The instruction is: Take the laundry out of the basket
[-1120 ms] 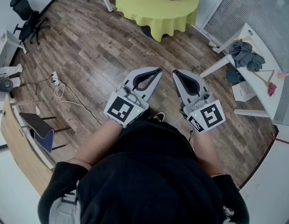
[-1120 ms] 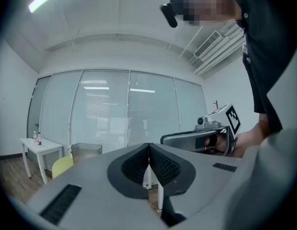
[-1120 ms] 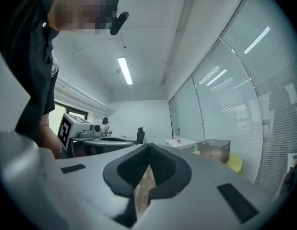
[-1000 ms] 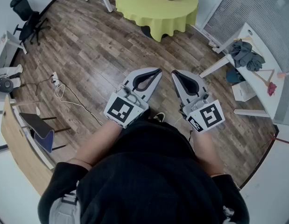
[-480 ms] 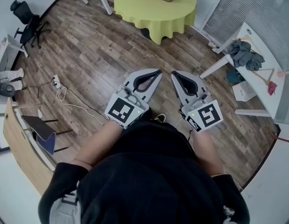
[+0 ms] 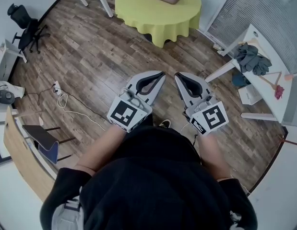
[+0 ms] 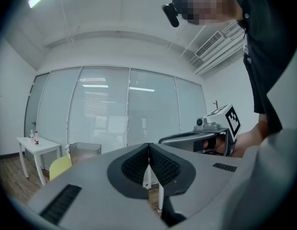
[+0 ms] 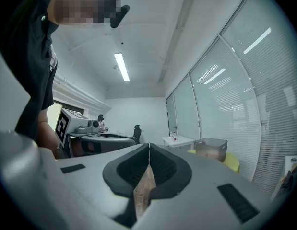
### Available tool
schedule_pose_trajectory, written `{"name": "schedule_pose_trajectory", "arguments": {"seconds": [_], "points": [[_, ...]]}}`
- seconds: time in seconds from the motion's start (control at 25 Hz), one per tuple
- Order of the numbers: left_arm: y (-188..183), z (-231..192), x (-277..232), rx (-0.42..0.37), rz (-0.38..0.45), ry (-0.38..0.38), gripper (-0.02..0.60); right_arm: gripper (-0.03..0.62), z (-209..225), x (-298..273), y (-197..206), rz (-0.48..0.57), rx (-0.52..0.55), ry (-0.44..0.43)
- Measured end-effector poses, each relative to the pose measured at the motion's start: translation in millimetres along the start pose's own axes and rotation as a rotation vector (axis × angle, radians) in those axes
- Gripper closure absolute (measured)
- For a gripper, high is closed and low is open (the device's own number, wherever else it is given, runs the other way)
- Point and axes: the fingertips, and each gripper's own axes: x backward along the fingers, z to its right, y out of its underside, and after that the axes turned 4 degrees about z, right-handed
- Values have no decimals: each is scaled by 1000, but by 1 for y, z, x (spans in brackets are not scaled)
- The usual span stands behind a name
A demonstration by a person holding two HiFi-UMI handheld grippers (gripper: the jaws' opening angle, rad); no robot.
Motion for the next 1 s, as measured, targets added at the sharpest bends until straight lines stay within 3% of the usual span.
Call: {"name": "schedule_pose_trajectory", "arguments": {"seconds": [0.48,1.0], "points": [[2,-82,-22,-16,-8,72,571,569,35,-79,5,-29,-3,60],[7,-193,-32,32,14,85,571,571,58,-183,7,-34,-4,65]]}}
